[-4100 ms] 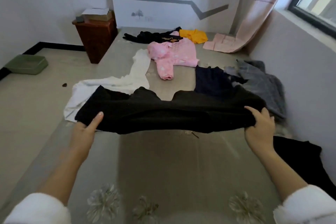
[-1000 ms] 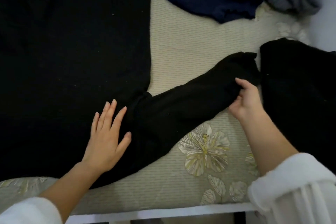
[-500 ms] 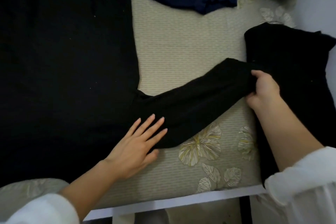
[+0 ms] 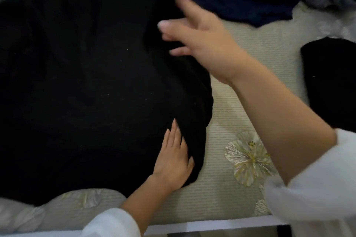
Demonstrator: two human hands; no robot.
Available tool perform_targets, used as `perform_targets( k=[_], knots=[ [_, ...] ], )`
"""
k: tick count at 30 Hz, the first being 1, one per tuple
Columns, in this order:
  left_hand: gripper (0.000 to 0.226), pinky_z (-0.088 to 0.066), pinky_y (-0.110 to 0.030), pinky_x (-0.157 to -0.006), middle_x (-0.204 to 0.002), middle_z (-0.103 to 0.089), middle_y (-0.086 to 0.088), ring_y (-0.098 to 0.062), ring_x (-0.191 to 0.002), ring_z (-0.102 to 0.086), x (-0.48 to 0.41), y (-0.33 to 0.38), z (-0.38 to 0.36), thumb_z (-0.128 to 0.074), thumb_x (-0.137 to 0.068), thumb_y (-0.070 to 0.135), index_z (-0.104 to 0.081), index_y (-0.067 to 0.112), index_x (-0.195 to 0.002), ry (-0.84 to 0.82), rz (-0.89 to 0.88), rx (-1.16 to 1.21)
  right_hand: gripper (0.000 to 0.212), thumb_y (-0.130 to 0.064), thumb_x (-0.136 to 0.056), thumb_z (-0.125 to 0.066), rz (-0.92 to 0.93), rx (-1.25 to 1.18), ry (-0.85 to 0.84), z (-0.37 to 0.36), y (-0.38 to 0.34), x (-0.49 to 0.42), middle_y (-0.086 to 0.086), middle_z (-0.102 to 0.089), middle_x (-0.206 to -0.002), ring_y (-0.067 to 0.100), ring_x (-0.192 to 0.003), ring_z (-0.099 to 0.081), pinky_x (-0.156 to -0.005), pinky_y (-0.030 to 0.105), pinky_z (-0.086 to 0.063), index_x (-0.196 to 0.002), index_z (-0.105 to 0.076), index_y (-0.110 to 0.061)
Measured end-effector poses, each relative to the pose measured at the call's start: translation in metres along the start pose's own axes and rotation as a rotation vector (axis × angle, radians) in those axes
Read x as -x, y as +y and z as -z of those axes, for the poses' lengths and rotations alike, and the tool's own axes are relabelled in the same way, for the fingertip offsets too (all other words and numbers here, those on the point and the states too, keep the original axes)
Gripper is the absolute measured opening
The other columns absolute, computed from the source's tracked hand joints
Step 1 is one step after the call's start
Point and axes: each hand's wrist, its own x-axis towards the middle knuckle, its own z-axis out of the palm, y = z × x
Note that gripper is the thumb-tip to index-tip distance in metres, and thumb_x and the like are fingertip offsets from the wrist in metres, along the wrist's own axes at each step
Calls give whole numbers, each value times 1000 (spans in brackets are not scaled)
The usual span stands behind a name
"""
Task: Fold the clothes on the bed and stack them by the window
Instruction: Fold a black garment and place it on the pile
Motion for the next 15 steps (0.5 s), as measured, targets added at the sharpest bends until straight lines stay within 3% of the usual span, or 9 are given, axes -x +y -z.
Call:
perform_targets(
  k=[2, 5, 7, 9, 12, 13, 15],
  knots=[
    [65, 26, -37, -110, -159, -1, -6, -23, -146, 8, 12, -12, 5, -4, -92, 48, 8, 20, -150, -23, -47, -18, 52, -21, -93, -59, -62, 212, -157, -25, 5, -11, 4, -65, -119, 4, -109, -59, -90, 22, -50, -141, -44, -13],
    [60, 20, -43, -114, -158, -15, -4, -23, -146, -2, 28, -27, 9, -19, -97, 44, -13, 22, -152, -79, -131, -46, 45, -17, -94, -55, -124, 548, -76, -35, 48, 0, 5, -59, -130, 14, -121, -53, -105, 26, -40, -139, -49, -15],
    [55, 23, -44, -111, -158, -16, -5, -23, -146, -2, 35, -36, 13, -23, -99, 44, -29, 21, -149, -125, -186, -47, 54, -21, -94, -53, -183, 771, -78, -37, 83, 24, 7, -47, -143, 20, -132, -43, -111, 29, -31, -146, -37, -16],
    [47, 17, -43, -113, -152, -31, -5, -21, -144, -16, 41, -49, 19, -27, -99, 38, -47, 17, -137, -97, -238, -30, 66, -32, -95, -52, -195, 1007, -121, -43, 114, 50, 4, -25, -157, 21, -145, -19, -117, 36, -18, -152, -21, -23],
    [38, -24, -35, -112, -126, -58, -3, -20, -123, -51, 48, -81, 36, -46, -85, 20, -64, 17, -119, 124, -260, 47, 73, -41, -95, -46, -152, 1217, -130, -61, 140, 72, -3, 3, -162, 18, -147, 11, -117, 44, 0, -153, -3, -31],
    [37, -36, -30, -104, -119, -61, -3, -20, -114, -57, 47, -96, 44, -52, -79, 14, -68, 15, -112, 220, -201, 132, 74, -41, -95, -46, -136, 1232, -114, -68, 143, 74, -4, 8, -161, 17, -146, 16, -117, 44, 3, -153, -1, -31],
    [32, -42, -26, -95, -110, -61, -4, -17, -104, -57, 33, -128, 67, -54, -78, 1, -68, 11, -106, 423, 44, 371, 75, -38, -94, -48, -84, 1231, -72, -81, 145, 72, -3, 8, -160, 18, -146, 14, -116, 45, 4, -153, -4, -28]
  ],
)
